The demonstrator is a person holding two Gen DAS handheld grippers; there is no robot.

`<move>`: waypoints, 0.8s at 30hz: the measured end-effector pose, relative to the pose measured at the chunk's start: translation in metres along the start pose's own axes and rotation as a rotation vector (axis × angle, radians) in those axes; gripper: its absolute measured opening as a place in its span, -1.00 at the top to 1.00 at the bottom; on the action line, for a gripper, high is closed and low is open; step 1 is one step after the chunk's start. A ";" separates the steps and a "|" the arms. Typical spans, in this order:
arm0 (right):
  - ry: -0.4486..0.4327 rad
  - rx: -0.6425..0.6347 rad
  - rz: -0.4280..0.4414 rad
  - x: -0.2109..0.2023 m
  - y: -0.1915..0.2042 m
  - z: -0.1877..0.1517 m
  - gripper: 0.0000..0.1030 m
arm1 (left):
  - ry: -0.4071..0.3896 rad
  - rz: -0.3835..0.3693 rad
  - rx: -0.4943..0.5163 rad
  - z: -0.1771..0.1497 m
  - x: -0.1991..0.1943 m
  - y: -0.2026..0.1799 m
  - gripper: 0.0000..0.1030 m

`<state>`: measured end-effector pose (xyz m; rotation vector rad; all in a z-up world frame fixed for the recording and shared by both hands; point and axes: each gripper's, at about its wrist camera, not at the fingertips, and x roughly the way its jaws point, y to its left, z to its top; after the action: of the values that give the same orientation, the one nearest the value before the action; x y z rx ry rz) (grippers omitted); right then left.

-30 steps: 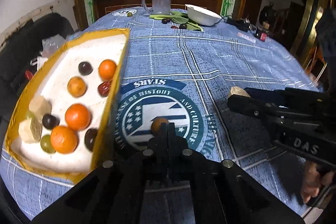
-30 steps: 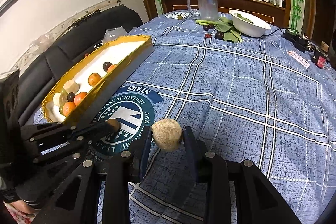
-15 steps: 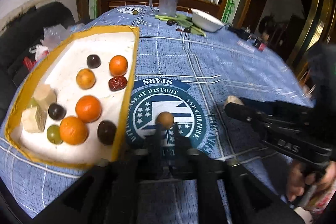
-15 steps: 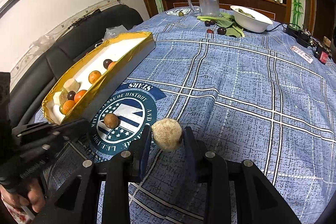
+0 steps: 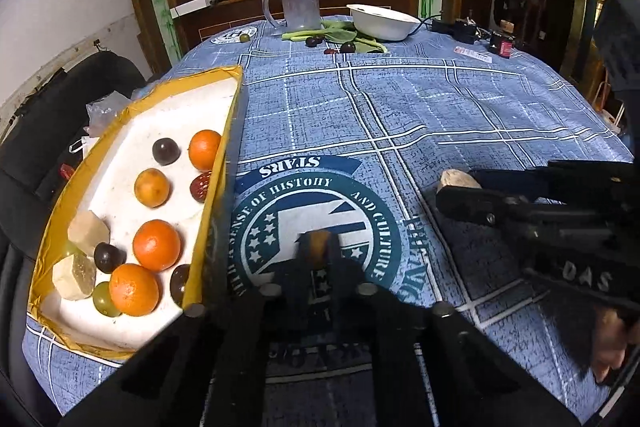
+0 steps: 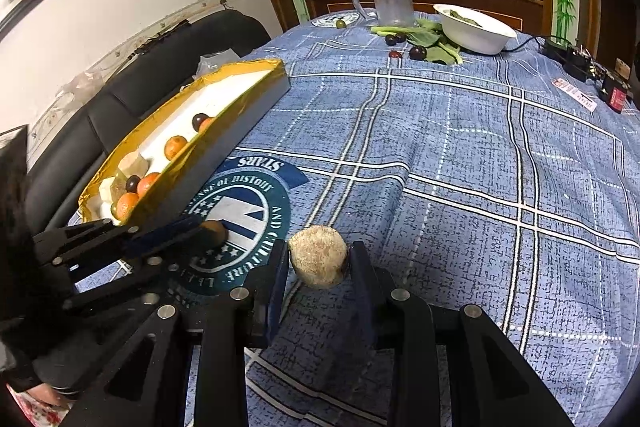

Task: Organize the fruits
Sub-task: 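Carry the brown fruit toward the tray with the left tool while the right tool holds the tan fruit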

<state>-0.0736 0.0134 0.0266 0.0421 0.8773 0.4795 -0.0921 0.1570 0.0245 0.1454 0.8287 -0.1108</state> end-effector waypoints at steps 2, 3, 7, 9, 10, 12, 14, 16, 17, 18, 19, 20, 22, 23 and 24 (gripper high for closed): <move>0.004 0.012 0.008 0.001 -0.003 0.000 0.34 | -0.005 -0.014 -0.014 -0.003 -0.005 0.005 1.00; 0.003 0.017 0.012 0.001 -0.004 0.000 0.34 | -0.012 -0.020 -0.025 -0.004 -0.009 0.008 1.00; 0.006 0.019 0.025 0.001 -0.004 0.000 0.34 | -0.023 -0.053 -0.083 -0.005 -0.022 0.022 1.00; 0.013 0.020 0.032 0.003 -0.004 0.000 0.34 | -0.016 -0.117 -0.120 -0.005 -0.022 0.028 0.99; 0.014 0.022 0.034 0.004 -0.004 0.001 0.34 | -0.015 -0.132 -0.125 -0.004 -0.021 0.027 0.98; 0.016 0.027 0.039 0.004 -0.005 0.001 0.34 | 0.000 -0.126 -0.098 -0.002 -0.015 0.020 0.91; 0.014 0.031 0.041 0.004 -0.005 0.001 0.34 | 0.014 -0.101 -0.051 0.002 -0.008 0.009 0.77; 0.011 0.038 0.045 0.004 -0.007 0.001 0.34 | 0.048 -0.093 -0.032 0.005 0.004 0.003 0.64; 0.009 0.042 0.048 0.003 -0.008 0.001 0.34 | 0.062 -0.093 -0.028 0.007 0.009 0.001 0.64; 0.008 0.046 0.051 0.003 -0.009 0.001 0.33 | 0.082 -0.094 -0.022 0.008 0.015 0.000 0.64; 0.007 0.049 0.053 0.003 -0.009 0.001 0.33 | 0.102 -0.102 -0.017 0.009 0.020 -0.002 0.64; 0.005 0.052 0.057 0.003 -0.010 0.000 0.33 | 0.123 -0.107 -0.010 0.009 0.025 -0.003 0.64; 0.005 0.059 0.067 0.002 -0.012 0.000 0.33 | 0.119 -0.089 0.017 0.011 0.027 -0.006 0.62; 0.004 0.062 0.071 0.002 -0.012 0.000 0.33 | 0.125 -0.084 0.024 0.012 0.028 -0.007 0.60; 0.005 0.069 0.080 0.003 -0.013 0.000 0.33 | 0.132 -0.084 0.023 0.013 0.029 -0.007 0.59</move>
<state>-0.0669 0.0025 0.0216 0.1398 0.8996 0.5241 -0.0643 0.1466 0.0110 0.1403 0.9658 -0.1912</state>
